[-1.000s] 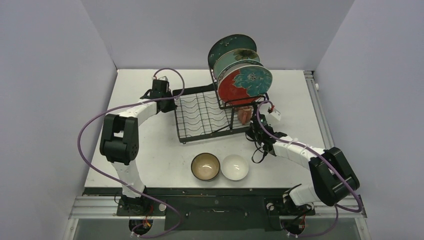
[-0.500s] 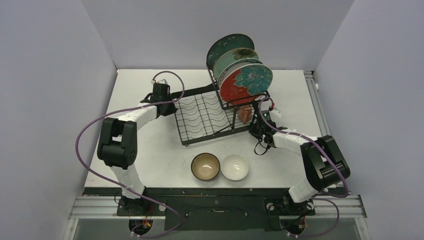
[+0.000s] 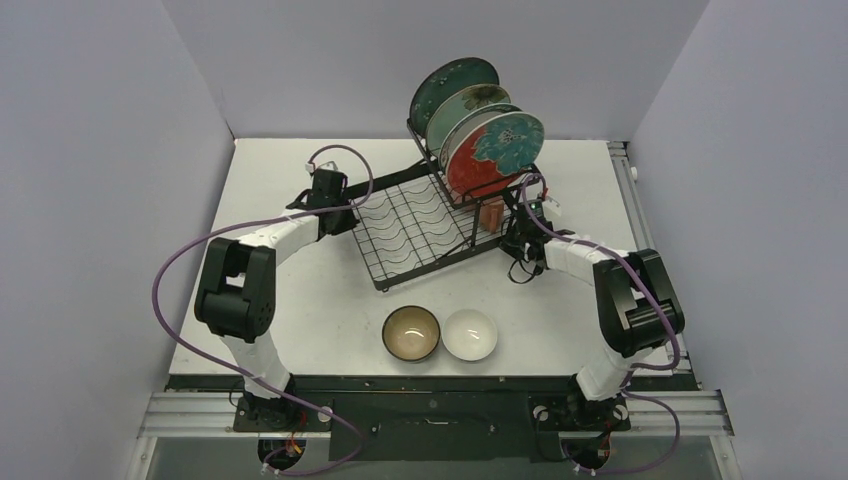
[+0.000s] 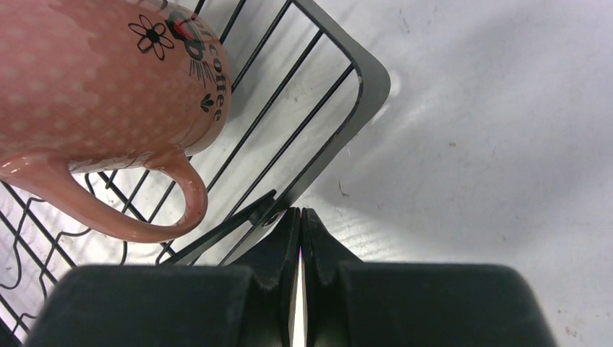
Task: Load the mixed dishes into the dish rack
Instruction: Adjust the dish rack at the center of the board.
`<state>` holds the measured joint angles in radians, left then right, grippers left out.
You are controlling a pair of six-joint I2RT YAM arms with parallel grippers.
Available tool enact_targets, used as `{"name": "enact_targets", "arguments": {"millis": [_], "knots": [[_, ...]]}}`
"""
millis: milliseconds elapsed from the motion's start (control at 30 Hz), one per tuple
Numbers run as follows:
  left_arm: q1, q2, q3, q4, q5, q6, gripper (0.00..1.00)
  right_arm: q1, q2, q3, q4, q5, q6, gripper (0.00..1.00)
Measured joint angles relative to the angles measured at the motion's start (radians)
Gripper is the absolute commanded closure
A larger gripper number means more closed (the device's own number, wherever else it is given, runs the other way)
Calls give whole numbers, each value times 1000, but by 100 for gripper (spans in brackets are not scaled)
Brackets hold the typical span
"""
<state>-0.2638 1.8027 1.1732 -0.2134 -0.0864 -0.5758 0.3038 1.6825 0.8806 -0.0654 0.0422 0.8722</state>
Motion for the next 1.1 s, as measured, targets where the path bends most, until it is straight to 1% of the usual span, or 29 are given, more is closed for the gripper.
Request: {"name": "enact_targets", "arguments": {"millis": [267,567,700,867,1100], "knots": [[-43,-27,-29,-7,-55,-18,100,-24,86,139,-77,-24,-37,100],[-104,-98,-125,21,-106,-76,100,-53,211,319,-145,-32,-82,100],[-138,-112,-142,18,-134,-100,100,-63,257,390,-169,-33,-108,100],[-201,-113,-136,-6,-177,-117,100,-85,309,468,-199,-40,-138,100],[-332,-88,-87,-74,-227,-178,100,-98,361,551,-261,-48,-219,100]]}}
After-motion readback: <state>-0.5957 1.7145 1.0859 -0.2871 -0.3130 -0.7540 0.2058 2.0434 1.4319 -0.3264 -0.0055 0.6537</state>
